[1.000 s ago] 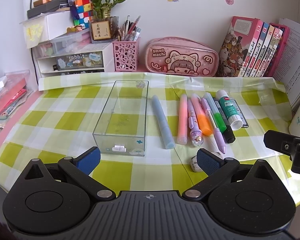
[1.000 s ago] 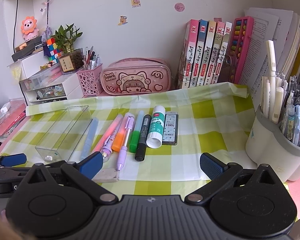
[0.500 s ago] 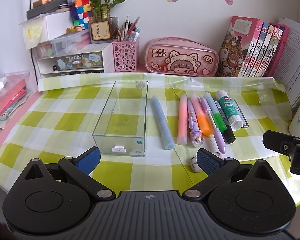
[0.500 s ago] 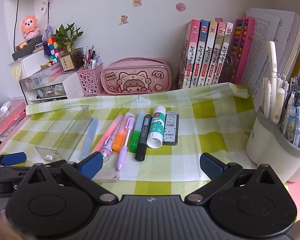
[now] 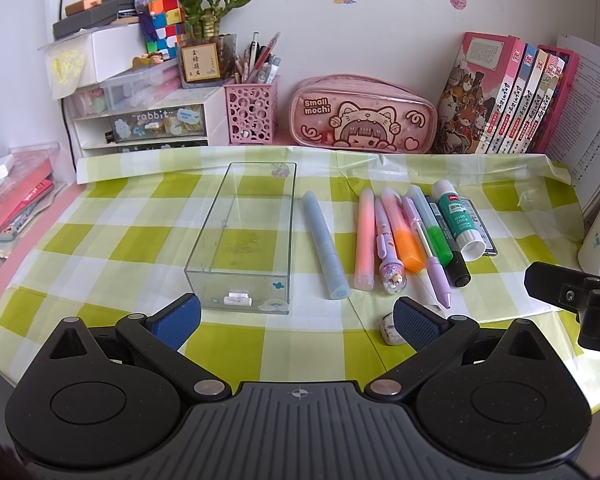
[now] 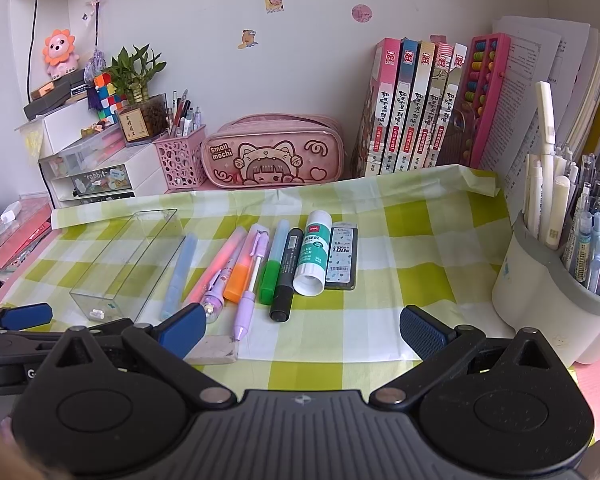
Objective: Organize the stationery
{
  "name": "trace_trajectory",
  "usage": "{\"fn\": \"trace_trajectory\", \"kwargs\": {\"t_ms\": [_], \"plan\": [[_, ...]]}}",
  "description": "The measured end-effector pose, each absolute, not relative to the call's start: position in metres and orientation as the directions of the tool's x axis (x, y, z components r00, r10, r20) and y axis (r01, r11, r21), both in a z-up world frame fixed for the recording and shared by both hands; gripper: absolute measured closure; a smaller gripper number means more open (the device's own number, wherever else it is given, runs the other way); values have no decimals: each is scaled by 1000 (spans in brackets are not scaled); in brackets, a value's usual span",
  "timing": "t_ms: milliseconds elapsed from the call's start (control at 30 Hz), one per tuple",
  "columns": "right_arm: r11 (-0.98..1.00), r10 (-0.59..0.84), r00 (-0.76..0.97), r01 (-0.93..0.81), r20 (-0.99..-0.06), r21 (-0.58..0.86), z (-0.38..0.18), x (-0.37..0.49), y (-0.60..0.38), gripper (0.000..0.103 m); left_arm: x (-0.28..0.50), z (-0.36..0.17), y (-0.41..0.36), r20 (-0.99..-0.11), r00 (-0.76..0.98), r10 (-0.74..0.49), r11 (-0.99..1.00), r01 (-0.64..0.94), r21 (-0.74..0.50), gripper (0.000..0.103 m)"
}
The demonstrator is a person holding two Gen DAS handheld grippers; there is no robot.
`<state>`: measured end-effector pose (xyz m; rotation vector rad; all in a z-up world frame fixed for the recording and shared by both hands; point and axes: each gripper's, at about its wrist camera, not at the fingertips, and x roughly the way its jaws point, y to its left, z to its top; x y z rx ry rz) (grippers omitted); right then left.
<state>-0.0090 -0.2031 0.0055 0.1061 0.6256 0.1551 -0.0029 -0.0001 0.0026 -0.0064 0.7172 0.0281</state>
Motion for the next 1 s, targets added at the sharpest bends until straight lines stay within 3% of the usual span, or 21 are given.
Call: {"fn": "trace_trajectory", "kwargs": {"t_ms": [800,1000], "plan": [[981,184,793,-116,-581,152,0,-3,-202,2,1,-2,7,-664,746,46,998,-56,5,5],[978,206,833,-184,-513,94,-4,11,-195,2,9,-16,14,-651,757,61,998,-66,16,5]]}}
